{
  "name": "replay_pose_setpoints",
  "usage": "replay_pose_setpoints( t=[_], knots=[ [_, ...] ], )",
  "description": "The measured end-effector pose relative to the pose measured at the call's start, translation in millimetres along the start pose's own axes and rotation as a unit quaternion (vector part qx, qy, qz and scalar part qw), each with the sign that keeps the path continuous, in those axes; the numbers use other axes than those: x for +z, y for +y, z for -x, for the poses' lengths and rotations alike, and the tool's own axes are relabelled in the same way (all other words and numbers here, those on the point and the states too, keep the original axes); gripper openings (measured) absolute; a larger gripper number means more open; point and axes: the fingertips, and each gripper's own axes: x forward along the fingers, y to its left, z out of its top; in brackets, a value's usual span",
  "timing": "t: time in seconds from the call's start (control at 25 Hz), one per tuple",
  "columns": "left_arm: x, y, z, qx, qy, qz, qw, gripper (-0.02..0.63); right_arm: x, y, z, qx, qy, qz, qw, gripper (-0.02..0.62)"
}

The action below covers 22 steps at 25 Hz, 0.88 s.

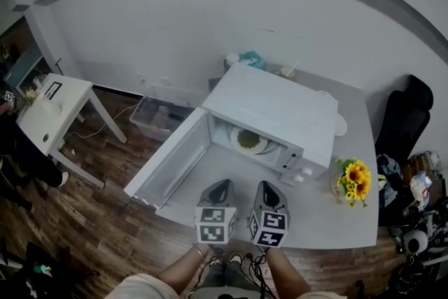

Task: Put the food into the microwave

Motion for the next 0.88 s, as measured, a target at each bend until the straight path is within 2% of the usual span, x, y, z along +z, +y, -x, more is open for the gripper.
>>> replay_pose_setpoints(
  t=[0.12, 0.36, 0.6, 0.88],
  knots=[
    [7.8, -8.9, 19.5, -0.002, 0.002, 0.002, 1.0000, 0.009, 11.8, 4.1, 19.8, 0.010, -0.008, -0.001, 1.000, 0.023],
    [32.7, -16.7, 45.0, 0.009, -0.020, 0.009, 0.9997, 0.009, 29.4, 5.9, 44.5, 0.022, -0.021, 0.006, 1.000, 0.023],
    [45.7, -29.2, 51.4, 0.012, -0.038, 0.003, 0.9992, 0.009, 40.9, 9.9, 54.8, 0.035, -0.037, 0.013, 0.999, 0.023],
    [44.8, -35.5, 52.7, 0.013, -0.036, 0.004, 0.9993, 0.009, 42.7, 16.3, 54.2, 0.048, -0.036, 0.010, 0.998, 0.023]
  ],
)
